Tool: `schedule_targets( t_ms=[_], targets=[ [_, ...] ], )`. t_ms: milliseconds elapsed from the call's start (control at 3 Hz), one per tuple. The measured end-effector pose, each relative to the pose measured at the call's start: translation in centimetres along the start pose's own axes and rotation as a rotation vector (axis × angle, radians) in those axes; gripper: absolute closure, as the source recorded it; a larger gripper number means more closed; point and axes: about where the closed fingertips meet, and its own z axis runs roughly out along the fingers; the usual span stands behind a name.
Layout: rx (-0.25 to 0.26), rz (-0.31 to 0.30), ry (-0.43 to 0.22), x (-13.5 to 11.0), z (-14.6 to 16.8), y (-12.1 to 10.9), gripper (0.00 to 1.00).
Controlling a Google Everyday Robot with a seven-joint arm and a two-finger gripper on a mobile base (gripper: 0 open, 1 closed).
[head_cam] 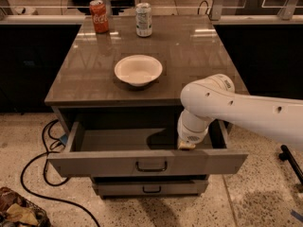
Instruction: Open top drawer
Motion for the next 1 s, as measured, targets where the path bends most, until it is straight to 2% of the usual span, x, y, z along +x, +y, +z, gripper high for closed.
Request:
schedule_targets(
  t_ms=[333, 667, 1000],
  targets=[
    [-0.001, 0.000, 0.000, 0.0, 0.0, 0.0, 1.00],
    [0.013, 0.006, 0.020, -0.2, -1.7, 2.4, 1.00],
    [0.044, 0.025, 0.046, -0.7, -3.9, 5.6, 1.00]
  ],
)
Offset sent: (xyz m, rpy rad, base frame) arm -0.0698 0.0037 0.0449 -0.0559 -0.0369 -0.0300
